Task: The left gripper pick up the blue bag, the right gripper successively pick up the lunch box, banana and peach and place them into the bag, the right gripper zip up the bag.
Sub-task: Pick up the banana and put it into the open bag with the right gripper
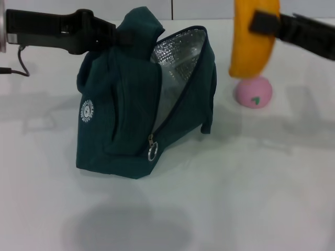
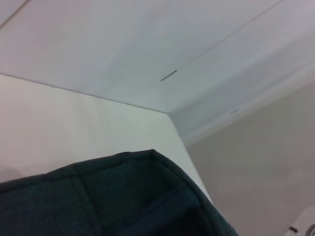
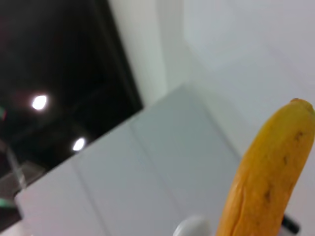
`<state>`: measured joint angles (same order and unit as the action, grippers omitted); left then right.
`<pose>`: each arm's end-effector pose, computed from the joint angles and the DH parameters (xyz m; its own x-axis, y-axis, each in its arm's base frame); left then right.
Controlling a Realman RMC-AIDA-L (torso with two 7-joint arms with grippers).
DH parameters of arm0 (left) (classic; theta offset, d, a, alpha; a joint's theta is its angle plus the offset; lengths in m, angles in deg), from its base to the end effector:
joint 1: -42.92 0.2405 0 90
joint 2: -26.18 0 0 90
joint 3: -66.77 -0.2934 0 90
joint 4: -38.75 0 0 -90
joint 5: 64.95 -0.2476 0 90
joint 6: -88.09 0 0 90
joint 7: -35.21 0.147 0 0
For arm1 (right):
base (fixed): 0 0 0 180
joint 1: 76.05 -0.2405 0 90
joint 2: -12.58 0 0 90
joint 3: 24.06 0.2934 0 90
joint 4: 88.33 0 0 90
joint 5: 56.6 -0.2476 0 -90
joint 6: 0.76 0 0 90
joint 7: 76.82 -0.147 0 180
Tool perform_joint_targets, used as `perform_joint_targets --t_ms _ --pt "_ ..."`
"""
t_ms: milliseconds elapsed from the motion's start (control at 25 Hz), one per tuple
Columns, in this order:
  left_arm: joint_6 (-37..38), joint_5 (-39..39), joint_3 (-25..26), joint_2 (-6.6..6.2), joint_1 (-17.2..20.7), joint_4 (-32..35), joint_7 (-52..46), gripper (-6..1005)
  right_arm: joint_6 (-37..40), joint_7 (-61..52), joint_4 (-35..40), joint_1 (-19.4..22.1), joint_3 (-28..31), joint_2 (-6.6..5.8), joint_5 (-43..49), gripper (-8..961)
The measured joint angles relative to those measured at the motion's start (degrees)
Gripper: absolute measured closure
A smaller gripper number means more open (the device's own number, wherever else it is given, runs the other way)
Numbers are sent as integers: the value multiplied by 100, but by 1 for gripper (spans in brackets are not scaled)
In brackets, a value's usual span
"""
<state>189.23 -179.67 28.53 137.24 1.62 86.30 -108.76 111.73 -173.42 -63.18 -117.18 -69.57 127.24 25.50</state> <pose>-0.2270 0.4361 0.0789 0.3103 0.8761 0.3690 0.8588 -0.4248 0.2864 0.1974 0.3905 0.0245 0.3929 -0.4619 -0.7952 -0.2347 -0.8864 0.3989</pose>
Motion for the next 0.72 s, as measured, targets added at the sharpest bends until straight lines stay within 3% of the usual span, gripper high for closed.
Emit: perform_joint_targets --t_ms 120,280,520,720 --pt "2 6 -5 -19 1 -23 11 940 -359 155 -297 -5 -166 144 -335 474" --pt "3 3 -8 -37 -9 -26 37 940 -815 524 -1096 -278 -574 154 -872 470" --pt "7 -13 -9 -71 37 -26 144 939 -1540 614 -1478 -729 -1220 160 -1006 462" --pt "11 -47 -8 -75 75 -34 228 939 -2025 632 -1528 -820 -1761 163 -1017 456"
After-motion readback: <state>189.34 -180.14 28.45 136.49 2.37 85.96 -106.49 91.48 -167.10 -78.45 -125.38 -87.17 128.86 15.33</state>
